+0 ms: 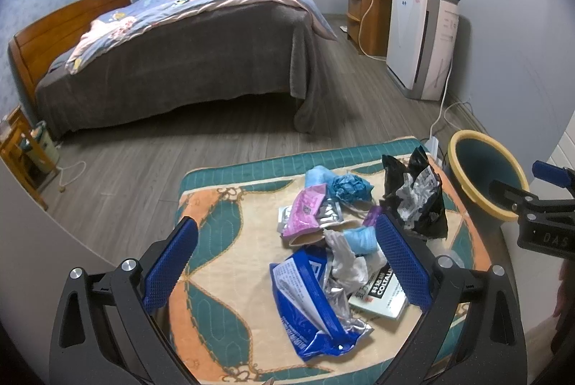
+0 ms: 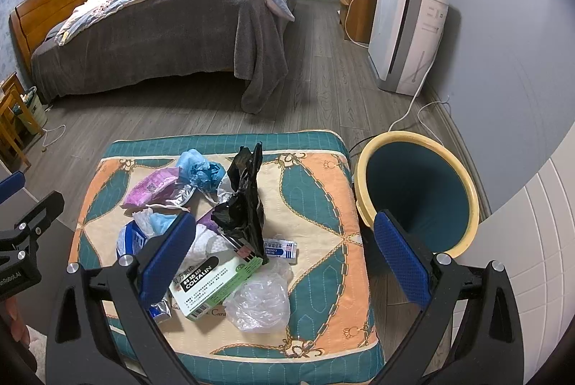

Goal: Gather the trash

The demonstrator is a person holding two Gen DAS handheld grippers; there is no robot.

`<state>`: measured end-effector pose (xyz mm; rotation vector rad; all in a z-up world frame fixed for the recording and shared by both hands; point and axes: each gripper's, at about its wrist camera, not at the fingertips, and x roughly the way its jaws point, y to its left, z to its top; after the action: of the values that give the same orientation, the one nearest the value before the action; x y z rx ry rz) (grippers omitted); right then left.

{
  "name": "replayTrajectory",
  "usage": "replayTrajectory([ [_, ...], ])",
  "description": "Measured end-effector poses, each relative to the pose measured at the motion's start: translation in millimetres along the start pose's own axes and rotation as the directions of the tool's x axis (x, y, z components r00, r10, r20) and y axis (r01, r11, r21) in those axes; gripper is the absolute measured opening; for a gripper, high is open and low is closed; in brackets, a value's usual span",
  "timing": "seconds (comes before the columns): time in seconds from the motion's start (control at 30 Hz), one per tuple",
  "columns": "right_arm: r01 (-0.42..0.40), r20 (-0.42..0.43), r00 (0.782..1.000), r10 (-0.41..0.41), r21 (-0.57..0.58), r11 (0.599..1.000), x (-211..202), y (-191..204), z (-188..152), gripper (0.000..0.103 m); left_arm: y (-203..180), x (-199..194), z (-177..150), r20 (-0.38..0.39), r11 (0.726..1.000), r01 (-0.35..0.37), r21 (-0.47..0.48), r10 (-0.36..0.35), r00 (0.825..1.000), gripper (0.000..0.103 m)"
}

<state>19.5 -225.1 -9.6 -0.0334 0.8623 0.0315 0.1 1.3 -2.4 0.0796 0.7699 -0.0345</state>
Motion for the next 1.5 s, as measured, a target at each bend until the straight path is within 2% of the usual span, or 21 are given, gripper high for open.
replayTrajectory([
  [1.5, 0.005, -0.008, 1.000, -0.005, 0.000, 1.000, 2.0, -1.3, -1.8, 0.097, -0.2, 0.5, 0.8, -0.005, 1.000, -0.002, 0.004, 0.002, 1.000, 0.098],
])
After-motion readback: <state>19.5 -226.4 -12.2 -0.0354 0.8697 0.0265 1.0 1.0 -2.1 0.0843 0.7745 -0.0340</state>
